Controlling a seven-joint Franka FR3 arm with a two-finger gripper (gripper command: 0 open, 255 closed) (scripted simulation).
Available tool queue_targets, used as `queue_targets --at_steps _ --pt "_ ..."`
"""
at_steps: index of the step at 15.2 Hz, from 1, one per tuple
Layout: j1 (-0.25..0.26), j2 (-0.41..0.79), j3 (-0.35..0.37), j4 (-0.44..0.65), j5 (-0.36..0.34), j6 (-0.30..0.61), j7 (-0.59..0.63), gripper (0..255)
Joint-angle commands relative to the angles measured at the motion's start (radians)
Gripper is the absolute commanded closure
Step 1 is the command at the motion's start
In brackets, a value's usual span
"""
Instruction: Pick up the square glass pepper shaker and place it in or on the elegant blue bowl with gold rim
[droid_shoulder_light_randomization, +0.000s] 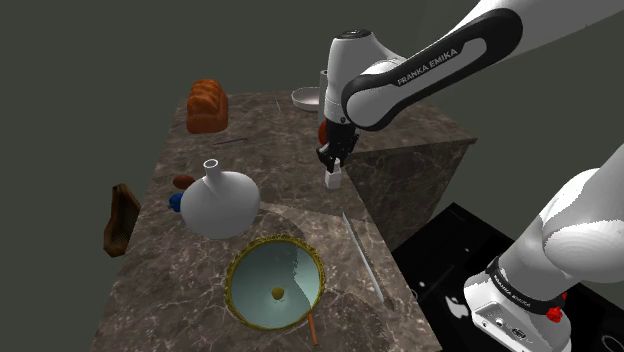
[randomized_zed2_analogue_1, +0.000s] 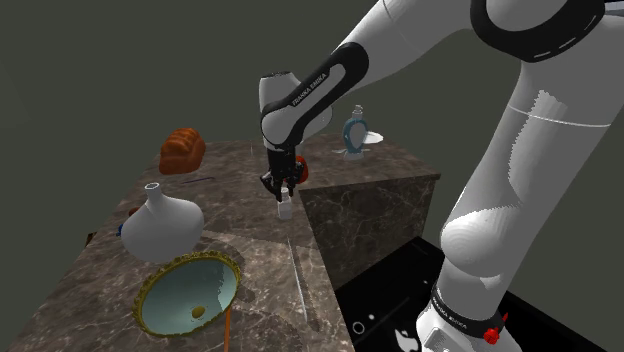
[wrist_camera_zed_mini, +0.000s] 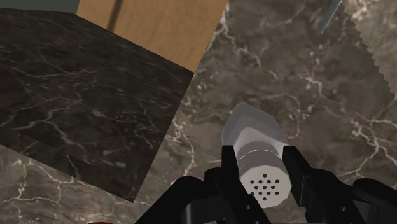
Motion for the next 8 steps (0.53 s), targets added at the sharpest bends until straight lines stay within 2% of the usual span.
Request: queue_targets --at_steps 1,5,8 --pt "0.000 0.000 0.000 0.000 0.000 0.000 0.000 255" --pt "0.000 0.000 0.000 0.000 0.000 0.000 0.000 255" --pt "0.001 -0.024 -0.001 0.018 0.010 -0.042 -0.009 255"
